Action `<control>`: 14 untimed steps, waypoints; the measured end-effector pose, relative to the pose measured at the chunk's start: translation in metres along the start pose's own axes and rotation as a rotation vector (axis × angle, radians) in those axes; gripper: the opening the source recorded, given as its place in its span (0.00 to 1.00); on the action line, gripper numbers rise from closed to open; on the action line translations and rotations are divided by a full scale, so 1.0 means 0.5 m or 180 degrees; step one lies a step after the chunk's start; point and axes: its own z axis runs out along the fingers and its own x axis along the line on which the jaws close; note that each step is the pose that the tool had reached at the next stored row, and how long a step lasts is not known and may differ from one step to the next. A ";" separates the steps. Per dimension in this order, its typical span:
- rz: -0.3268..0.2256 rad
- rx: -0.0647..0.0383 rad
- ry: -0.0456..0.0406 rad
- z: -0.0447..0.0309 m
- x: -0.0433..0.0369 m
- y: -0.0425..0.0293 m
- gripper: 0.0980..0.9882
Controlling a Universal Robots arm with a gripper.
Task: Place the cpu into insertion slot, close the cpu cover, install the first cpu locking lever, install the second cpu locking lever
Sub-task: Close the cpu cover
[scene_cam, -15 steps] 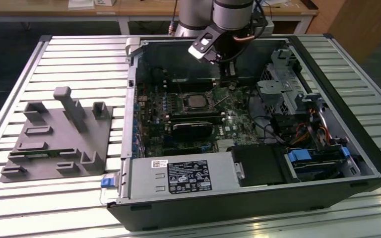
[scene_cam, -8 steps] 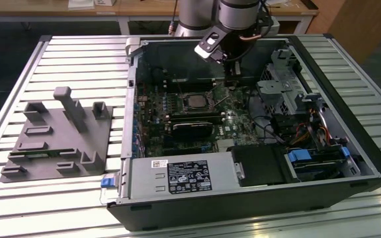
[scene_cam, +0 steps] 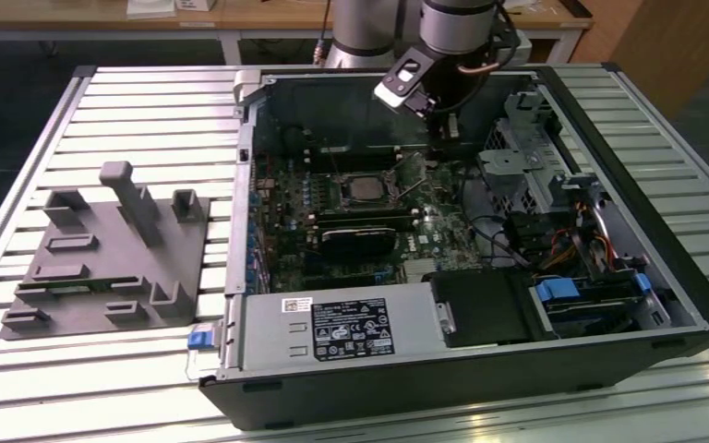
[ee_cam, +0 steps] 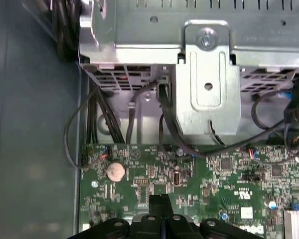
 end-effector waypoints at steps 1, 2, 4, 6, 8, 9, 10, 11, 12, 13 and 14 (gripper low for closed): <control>0.0000 0.0000 0.0000 0.000 0.000 0.003 0.01; 0.0000 0.0000 0.0000 0.000 0.001 0.006 0.01; 0.0000 0.0000 0.0001 0.002 0.001 0.008 0.01; 0.0000 0.0000 0.0000 0.005 0.001 0.009 0.01; 0.0001 0.0000 0.0000 0.010 0.001 0.008 0.01; 0.0001 0.0000 0.0000 0.013 0.001 0.008 0.01; 0.0000 0.0000 0.0000 0.015 0.001 0.008 0.01; 0.0000 0.0000 0.0000 0.017 0.001 0.008 0.01; 0.0000 0.0000 0.0000 0.019 0.001 0.008 0.01; 0.0000 0.0000 0.0000 0.021 0.001 0.008 0.01; 0.0000 0.0000 0.0000 0.021 0.001 0.008 0.01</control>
